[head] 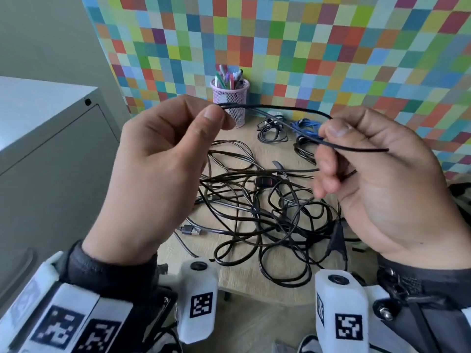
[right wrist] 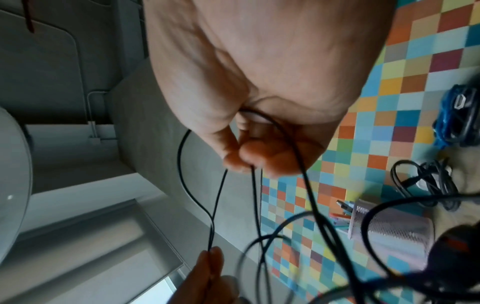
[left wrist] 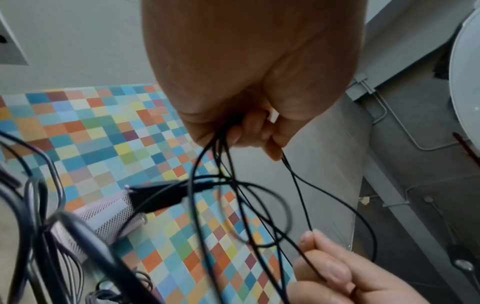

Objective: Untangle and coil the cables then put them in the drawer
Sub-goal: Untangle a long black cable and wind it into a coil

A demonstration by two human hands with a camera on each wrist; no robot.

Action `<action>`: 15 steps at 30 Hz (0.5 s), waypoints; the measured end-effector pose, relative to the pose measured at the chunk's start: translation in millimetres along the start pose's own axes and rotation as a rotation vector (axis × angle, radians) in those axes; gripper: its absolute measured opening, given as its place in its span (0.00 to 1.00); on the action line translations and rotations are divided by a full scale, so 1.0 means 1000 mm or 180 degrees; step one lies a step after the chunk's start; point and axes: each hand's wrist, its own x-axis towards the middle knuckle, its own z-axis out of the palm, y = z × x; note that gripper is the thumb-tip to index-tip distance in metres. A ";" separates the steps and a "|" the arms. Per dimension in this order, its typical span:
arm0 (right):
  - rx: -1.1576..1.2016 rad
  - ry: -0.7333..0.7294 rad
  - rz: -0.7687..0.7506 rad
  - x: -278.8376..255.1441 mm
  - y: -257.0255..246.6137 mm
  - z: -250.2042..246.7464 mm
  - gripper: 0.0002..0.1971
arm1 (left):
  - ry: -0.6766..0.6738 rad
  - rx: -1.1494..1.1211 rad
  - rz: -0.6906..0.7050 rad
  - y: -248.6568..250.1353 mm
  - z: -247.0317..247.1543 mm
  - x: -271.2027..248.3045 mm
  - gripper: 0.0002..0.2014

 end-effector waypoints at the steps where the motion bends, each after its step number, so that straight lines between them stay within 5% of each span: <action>1: -0.0146 -0.0021 -0.0042 0.000 0.001 -0.001 0.05 | 0.0054 0.0067 0.0034 0.000 -0.001 0.000 0.10; 8: -0.2015 0.0528 -0.0626 0.005 0.003 -0.023 0.10 | 0.0353 0.0676 0.0249 0.003 -0.017 0.005 0.10; 15: -0.0132 0.0415 0.0116 0.008 -0.007 -0.030 0.04 | 0.0262 0.1622 0.0440 0.010 -0.024 0.004 0.10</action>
